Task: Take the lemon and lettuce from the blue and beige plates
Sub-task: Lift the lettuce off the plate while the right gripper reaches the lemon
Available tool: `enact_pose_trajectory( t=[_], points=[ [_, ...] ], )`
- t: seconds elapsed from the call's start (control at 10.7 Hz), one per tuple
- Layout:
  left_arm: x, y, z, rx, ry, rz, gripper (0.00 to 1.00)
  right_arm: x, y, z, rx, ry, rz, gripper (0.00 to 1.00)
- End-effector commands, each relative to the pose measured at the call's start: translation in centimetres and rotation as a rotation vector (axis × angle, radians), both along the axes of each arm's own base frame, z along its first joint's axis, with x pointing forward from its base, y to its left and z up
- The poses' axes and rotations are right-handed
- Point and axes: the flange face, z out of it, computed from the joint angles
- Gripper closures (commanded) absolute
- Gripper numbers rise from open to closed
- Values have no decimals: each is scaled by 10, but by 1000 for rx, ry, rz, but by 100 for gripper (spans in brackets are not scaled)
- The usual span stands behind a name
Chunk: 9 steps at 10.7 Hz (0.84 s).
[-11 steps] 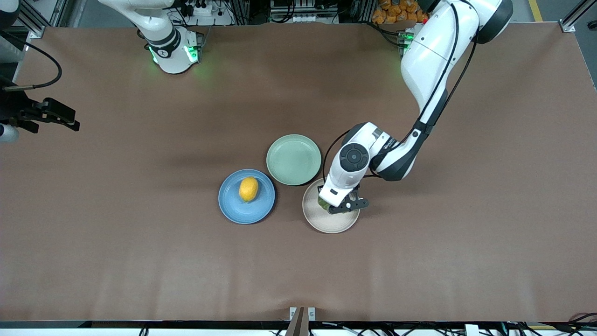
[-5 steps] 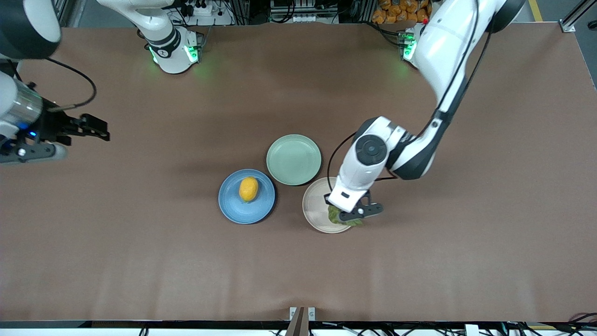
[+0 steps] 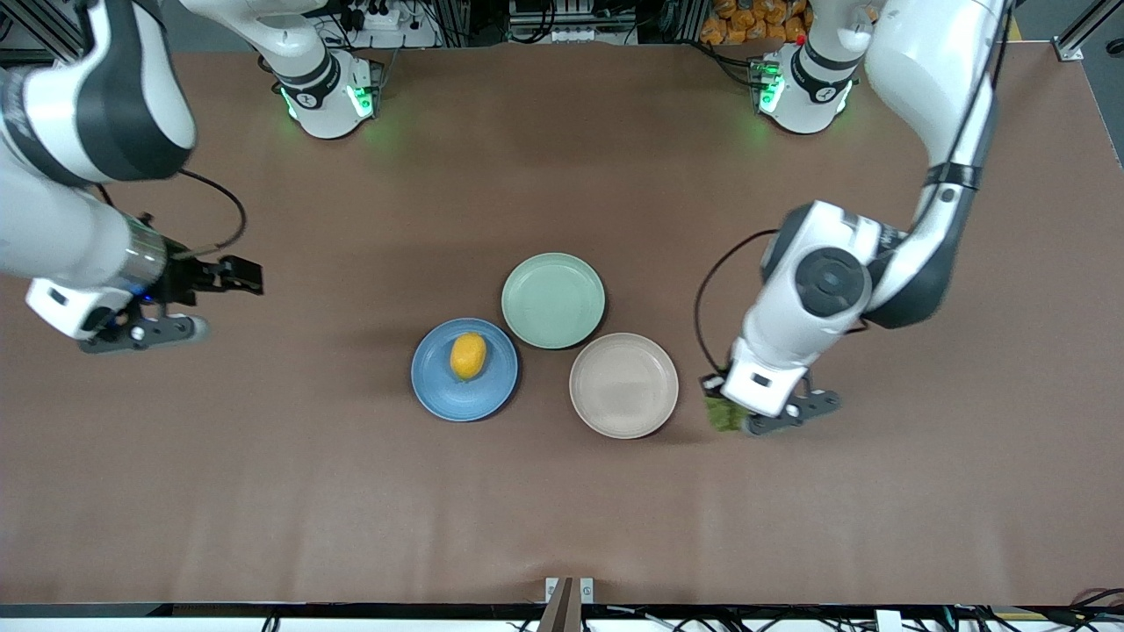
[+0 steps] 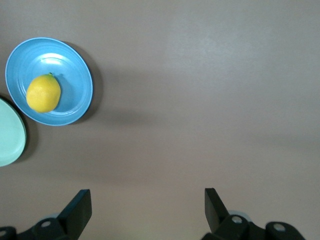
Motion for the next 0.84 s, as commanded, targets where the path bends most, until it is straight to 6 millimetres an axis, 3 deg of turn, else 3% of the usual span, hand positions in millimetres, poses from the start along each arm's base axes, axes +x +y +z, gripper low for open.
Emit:
enact_pose_trajectory(
  t=[0.0,0.09,0.19,0.28,0.47,0.75],
  points=[
    [8,46,-26,1,77,5,82,7,31,-21,-9,1,-54,0],
    [11,55,-27,4,79,11,35,10,40,-31,-12,1,-59,0],
    [9,63,-28,28,102,-20,0,14,44,-44,-13,5,-58,0],
    [11,72,-18,32,94,-49,0,16,49,-54,-13,10,-54,0],
    [9,80,26,38,57,-53,0,17,62,-72,-22,6,-95,0],
    [-15,102,123,56,25,-20,0,14,105,-114,-33,-23,-151,0]
  ],
)
